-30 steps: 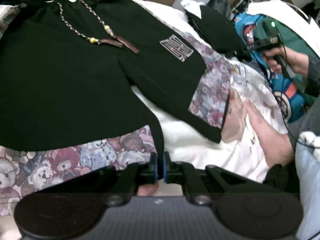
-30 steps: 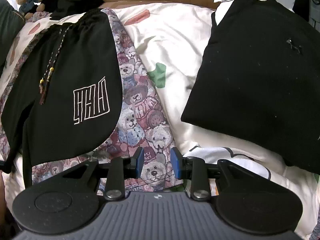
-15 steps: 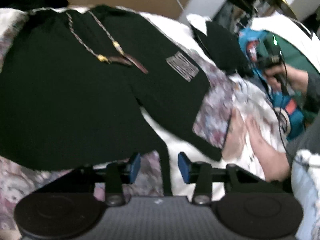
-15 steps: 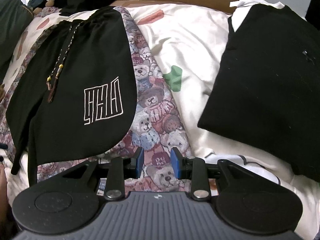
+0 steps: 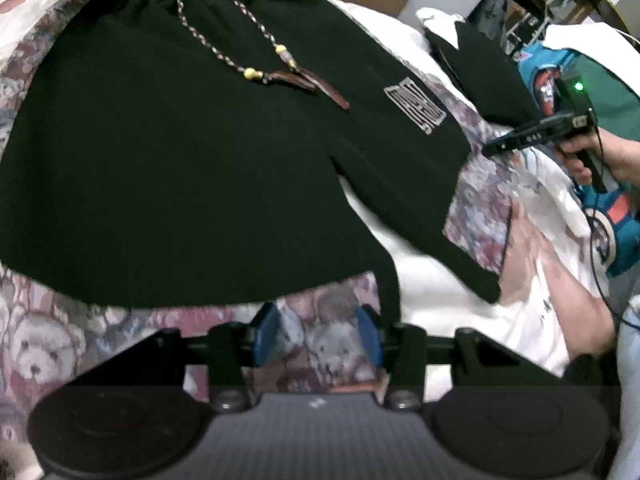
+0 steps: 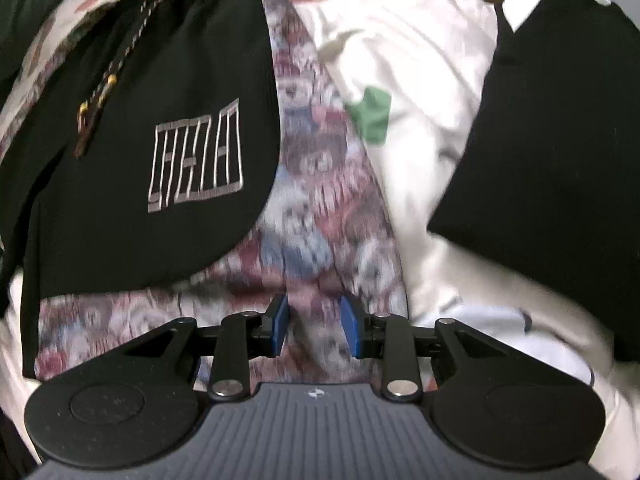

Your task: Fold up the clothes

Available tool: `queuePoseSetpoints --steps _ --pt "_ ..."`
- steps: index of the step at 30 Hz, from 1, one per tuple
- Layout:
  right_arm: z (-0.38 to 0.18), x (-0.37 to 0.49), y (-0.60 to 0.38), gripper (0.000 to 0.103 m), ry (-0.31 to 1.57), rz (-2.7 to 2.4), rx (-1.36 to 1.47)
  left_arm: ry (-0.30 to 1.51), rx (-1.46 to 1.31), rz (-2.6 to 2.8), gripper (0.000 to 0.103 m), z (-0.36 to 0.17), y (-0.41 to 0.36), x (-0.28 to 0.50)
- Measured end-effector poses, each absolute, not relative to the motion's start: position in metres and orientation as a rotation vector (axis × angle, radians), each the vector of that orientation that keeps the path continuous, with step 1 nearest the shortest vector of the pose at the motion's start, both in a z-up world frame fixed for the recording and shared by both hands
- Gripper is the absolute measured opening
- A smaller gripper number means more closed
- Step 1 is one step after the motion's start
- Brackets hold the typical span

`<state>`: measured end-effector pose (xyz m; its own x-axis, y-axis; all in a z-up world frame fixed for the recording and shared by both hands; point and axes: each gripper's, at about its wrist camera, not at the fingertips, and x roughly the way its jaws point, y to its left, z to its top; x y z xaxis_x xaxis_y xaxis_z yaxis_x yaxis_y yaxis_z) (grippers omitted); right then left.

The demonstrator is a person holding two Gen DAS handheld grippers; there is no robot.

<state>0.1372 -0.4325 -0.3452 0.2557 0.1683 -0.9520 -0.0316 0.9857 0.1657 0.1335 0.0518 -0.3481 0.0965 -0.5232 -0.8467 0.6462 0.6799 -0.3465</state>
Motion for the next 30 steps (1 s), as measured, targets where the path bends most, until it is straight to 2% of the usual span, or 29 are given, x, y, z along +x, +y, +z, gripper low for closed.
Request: queuePoseSetpoints --steps 2,5,10,13,17,20,22,28,30 --pt "-0.345 0.133 -0.433 0.034 1.332 0.148 0.121 1.171 0.132 -0.840 0.041 -0.338 0.064 0.132" --pt "-0.333 0.129 -0.435 0.034 1.334 0.167 0.119 1.117 0.112 -0.758 0.041 -0.321 0.085 0.138" --pt "-0.301 0.135 -0.431 0.034 1.251 0.227 0.197 0.994 0.137 -0.479 0.041 -0.292 0.137 0.155" --pt "-0.287 0.145 -0.422 0.034 1.220 0.290 0.248 0.982 0.124 -0.357 0.038 -0.291 0.162 0.163" --pt "-0.281 0.156 -0.401 0.034 1.198 0.351 0.238 1.016 0.179 -0.269 0.028 -0.300 0.180 0.173" --pt "-0.284 0.161 -0.386 0.034 1.202 0.369 0.189 1.064 0.226 -0.224 0.011 -0.313 0.184 0.178" --pt "-0.287 0.163 -0.381 0.034 1.215 0.372 0.162 1.090 0.260 -0.194 0.007 -0.320 0.187 0.179" --pt "-0.295 0.159 -0.382 0.034 1.240 0.362 0.151 1.144 0.311 -0.158 0.007 -0.333 0.204 0.179" --pt "-0.294 0.157 -0.383 0.034 1.239 0.357 0.155 1.117 0.309 -0.144 0.011 -0.321 0.205 0.177"
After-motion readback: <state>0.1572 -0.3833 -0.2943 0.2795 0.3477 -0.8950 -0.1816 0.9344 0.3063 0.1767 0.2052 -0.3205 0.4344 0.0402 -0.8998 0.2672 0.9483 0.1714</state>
